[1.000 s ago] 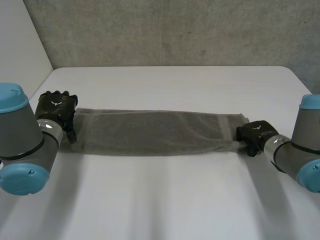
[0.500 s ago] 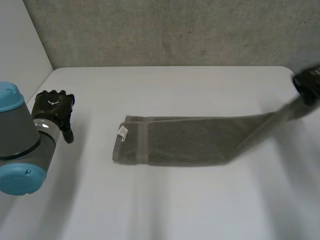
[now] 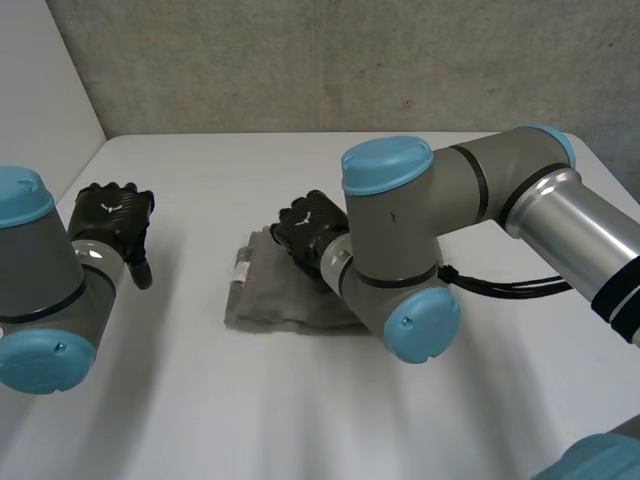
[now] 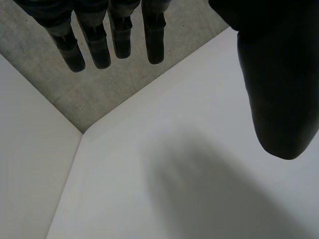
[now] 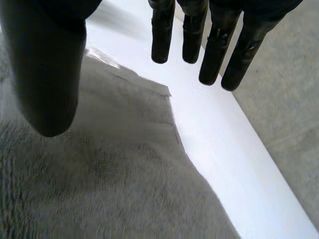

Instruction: Fold the towel.

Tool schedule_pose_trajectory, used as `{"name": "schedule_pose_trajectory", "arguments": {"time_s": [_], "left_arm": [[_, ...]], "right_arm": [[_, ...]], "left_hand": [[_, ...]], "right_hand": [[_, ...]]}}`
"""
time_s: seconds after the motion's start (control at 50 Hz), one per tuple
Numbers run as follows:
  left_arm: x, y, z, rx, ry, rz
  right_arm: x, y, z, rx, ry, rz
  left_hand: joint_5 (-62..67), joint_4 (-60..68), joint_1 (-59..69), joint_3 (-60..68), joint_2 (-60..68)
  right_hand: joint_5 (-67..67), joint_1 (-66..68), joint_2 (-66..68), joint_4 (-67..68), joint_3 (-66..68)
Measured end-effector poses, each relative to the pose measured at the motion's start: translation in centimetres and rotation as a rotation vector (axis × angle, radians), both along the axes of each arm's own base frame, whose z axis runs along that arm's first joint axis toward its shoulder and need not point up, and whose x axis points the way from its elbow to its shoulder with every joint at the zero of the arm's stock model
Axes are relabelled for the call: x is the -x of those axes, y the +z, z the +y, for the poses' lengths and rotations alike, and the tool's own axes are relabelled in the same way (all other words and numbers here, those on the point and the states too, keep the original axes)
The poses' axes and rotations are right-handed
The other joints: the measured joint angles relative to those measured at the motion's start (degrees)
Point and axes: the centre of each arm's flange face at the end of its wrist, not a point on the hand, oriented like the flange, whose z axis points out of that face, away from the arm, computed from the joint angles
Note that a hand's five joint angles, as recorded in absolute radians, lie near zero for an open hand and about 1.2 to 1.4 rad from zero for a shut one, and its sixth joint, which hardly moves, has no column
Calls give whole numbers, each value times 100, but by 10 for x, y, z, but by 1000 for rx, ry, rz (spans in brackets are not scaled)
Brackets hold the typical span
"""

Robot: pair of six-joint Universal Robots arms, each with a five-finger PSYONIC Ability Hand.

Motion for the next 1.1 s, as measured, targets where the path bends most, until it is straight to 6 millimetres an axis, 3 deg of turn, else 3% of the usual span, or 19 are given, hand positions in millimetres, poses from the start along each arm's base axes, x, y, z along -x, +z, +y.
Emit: {"name": "schedule_pose_trajectory", "arguments": {"time_s": [0.12,0.24,0.38,0.5,0.66,0.82,0.86,0.92,1.1], "left_arm": [[2,0,0,3,-9,2],[14,2,5,14,-48,5],[29,3,13,25,-96,8],[37,2,19,25,-120,8],[38,1,20,21,-124,6],[40,0,22,18,-129,5],[41,0,22,18,-131,5],[42,0,23,20,-132,6],[45,4,26,30,-143,10]], "right_arm": [[29,13,-26,-77,-127,-61],[74,22,-44,-171,-246,-115],[124,9,-51,-239,-318,-132],[158,-18,-52,-289,-366,-137],[167,-45,-49,-340,-376,-134],[165,-56,-52,-365,-387,-170],[164,-58,-53,-371,-386,-179],[165,-57,-54,-379,-388,-193],[178,-38,-58,-362,-402,-230]], "left_hand": [[0,0,0,0,-2],[0,0,0,0,0],[0,0,0,0,0],[0,0,0,0,-1],[0,0,0,0,-1],[0,0,0,0,-1],[0,0,0,0,-1],[0,0,0,0,-1],[0,0,0,0,-2]], "right_hand": [[-35,-1,0,-36,-5],[34,-1,2,-32,-4],[392,67,76,150,92],[672,303,434,449,416],[1768,1521,1599,1567,1548],[3425,3234,3183,3272,3256],[4510,4206,4232,4373,4338],[5375,4855,4801,5307,5262],[5416,4941,4817,5413,5363]]}}
